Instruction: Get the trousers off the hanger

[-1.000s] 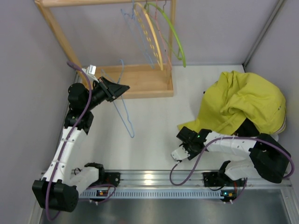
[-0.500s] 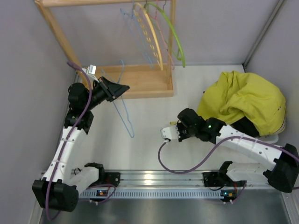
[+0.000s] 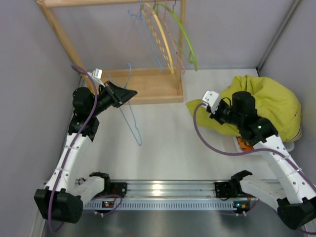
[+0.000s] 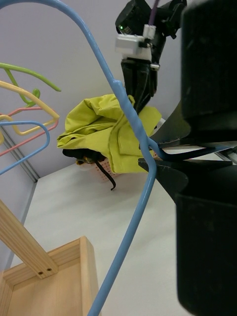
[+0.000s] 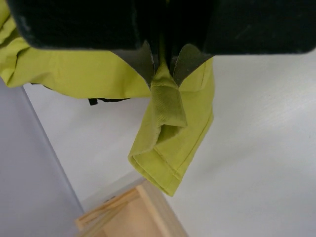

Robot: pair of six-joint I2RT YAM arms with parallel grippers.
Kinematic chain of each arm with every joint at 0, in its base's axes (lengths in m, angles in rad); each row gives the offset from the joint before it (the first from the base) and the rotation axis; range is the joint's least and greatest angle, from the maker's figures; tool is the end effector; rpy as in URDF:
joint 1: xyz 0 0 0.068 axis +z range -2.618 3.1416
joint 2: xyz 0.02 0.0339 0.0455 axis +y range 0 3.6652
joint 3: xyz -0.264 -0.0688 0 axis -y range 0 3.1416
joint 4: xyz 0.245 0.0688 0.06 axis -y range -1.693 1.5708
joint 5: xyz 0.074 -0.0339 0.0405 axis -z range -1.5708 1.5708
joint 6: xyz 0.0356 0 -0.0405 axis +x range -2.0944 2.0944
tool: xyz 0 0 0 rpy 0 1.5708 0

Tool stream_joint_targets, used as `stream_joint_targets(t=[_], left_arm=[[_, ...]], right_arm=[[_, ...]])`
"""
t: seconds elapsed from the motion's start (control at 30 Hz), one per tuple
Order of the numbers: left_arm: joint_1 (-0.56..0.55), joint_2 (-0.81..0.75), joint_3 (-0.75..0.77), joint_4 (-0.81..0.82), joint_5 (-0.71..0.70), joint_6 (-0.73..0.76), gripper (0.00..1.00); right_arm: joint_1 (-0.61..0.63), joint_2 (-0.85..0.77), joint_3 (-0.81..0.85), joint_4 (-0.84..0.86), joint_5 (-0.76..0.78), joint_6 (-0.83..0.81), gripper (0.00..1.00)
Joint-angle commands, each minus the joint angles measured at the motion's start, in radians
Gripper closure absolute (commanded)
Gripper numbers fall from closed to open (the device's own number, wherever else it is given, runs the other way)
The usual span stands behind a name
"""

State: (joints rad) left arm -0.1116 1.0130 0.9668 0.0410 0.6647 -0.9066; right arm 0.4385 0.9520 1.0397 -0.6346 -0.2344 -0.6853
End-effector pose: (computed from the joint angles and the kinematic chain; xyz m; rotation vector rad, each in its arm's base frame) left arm 0.2259 -0.0474 0.3856 -0.1158 1.7329 -1.2915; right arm 0.1762 0.0917 0.3533 -1.2353 1.7016 0.1000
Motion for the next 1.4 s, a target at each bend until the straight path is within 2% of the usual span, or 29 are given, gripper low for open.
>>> stream_joint_targets(t=[0.0,0.23,0.33,0.37,0.57,0.77,0.93,0.97,1.0,1.07,1.1,1.17,1.2,1.3,1.37], left_arm=[[0.004,0.009,0.043,0.036,0.013,-0.002,1.00],[0.004,0.018,0.056,0.036,0.016,0.000,1.00],[0.004,0.022,0.056,0.036,0.018,0.000,1.00],[0.004,0.024,0.056,0.036,0.018,0.000,1.00],[0.004,0.024,0.058,0.036,0.021,0.003,1.00],[0.004,0.021,0.047,0.036,0.021,0.003,1.00],[0.004,0.021,0.046,0.036,0.023,0.002,1.00],[0.004,0.024,0.047,0.036,0.021,0.003,1.00],[0.004,0.022,0.049,0.036,0.021,0.005,1.00],[0.004,0.022,0.049,0.036,0.023,0.006,1.00],[0.004,0.024,0.049,0.034,0.023,0.006,1.00],[0.004,0.021,0.046,0.036,0.024,0.008,1.00],[0.004,0.022,0.044,0.036,0.026,0.009,1.00],[0.004,0.016,0.041,0.036,0.032,0.012,1.00],[0.004,0.012,0.042,0.036,0.035,0.017,1.00]], right_arm=[[-0.089,-0.033,0.071,0.104,-0.121,0.173,1.00],[-0.348,-0.058,0.079,0.229,-0.226,0.449,1.00],[-0.538,-0.068,0.082,0.317,-0.275,0.571,1.00],[-0.635,-0.065,0.085,0.337,-0.307,0.598,1.00],[-0.973,-0.027,0.105,0.397,-0.355,0.779,1.00],[-1.167,0.036,0.004,0.323,-0.284,0.811,1.00],[-1.195,0.070,-0.102,0.369,-0.151,0.733,1.00],[-1.195,0.077,-0.107,0.366,-0.140,0.716,0.95],[-1.195,0.094,-0.112,0.360,-0.128,0.696,0.78],[-1.195,0.109,-0.109,0.340,-0.099,0.649,0.68],[-1.195,0.120,-0.106,0.336,-0.089,0.632,0.59],[-1.196,0.123,-0.099,0.316,-0.086,0.616,0.51],[-1.196,0.117,-0.096,0.311,-0.088,0.615,0.38],[-1.196,0.096,-0.083,0.288,-0.124,0.607,0.20],[-1.196,0.080,-0.073,0.277,-0.137,0.607,0.15]])
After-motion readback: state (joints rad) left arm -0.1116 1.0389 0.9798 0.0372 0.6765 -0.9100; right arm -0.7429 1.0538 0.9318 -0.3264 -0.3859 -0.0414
